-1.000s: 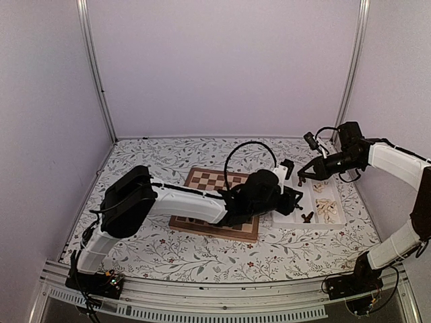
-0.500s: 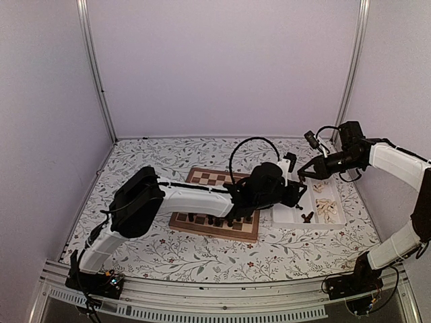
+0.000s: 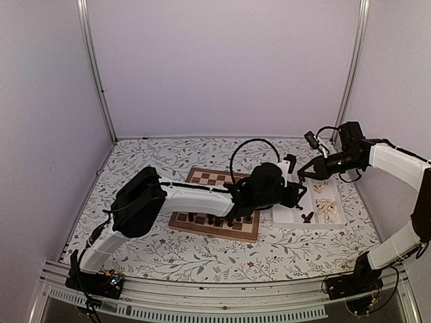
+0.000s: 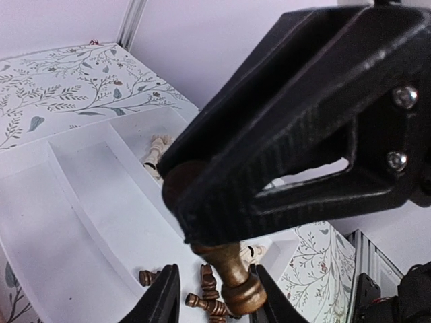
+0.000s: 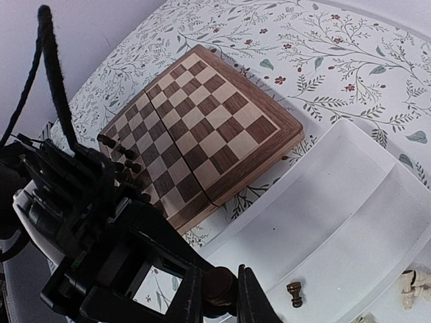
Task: Set up the chess pieces on the board
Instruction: Pick up the chess piece from the storage box.
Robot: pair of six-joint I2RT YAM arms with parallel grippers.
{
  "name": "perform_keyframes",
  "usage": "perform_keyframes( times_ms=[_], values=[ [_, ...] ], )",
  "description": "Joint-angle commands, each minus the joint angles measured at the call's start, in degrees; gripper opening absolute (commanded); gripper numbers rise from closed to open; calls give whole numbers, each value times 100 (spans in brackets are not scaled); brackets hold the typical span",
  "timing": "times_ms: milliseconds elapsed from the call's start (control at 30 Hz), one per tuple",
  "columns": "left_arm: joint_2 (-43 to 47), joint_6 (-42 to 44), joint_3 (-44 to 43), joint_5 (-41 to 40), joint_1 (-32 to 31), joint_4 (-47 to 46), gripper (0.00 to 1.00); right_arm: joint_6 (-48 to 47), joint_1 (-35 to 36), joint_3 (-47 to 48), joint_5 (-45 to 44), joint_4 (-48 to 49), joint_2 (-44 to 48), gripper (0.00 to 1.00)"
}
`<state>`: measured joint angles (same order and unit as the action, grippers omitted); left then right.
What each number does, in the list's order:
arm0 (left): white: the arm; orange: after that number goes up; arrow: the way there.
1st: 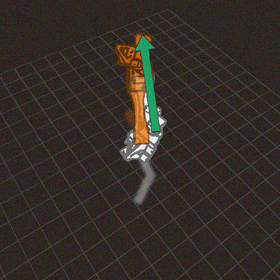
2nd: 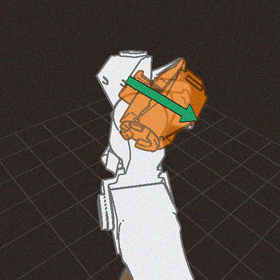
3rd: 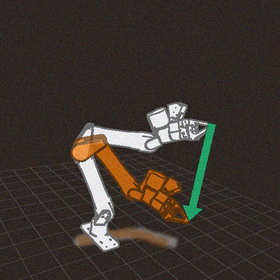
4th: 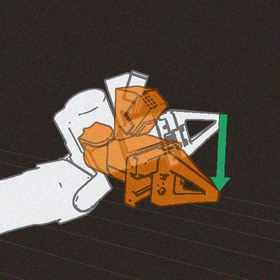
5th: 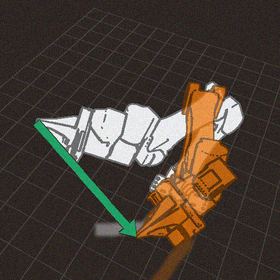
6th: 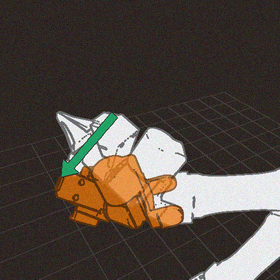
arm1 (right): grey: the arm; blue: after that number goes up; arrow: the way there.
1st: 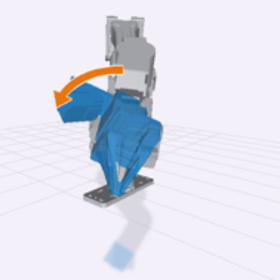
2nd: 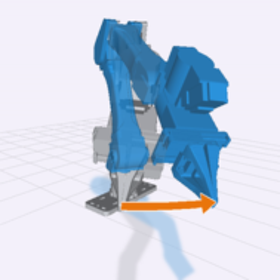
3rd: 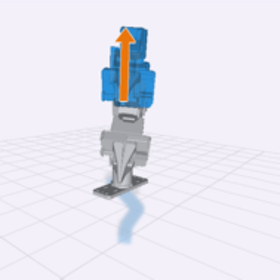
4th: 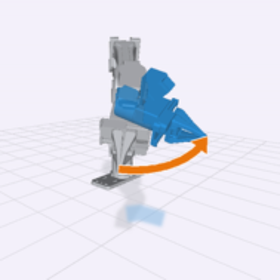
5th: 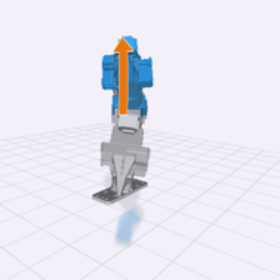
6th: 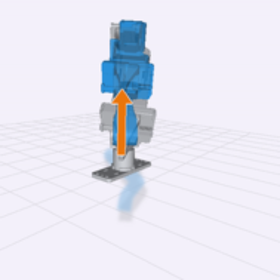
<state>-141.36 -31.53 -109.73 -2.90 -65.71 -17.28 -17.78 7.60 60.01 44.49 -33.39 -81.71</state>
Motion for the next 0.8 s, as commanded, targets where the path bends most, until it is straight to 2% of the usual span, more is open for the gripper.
perform_keyframes(
  times_ms=[0,300,633,767],
  values=[
    [-45,104,-195,219,3,-136,38,9,22,-43,16,68,139,8],
    [-14,-252,-90,142,122,-189,34,-39,20,-124,76,67,171,8],
    [-120,-312,-149,367,189,-294,16,-50,23,-162,46,76,217,9],
    [-120,-261,-157,417,199,-355,16,-59,20,-198,54,94,184,9]
  ],
)
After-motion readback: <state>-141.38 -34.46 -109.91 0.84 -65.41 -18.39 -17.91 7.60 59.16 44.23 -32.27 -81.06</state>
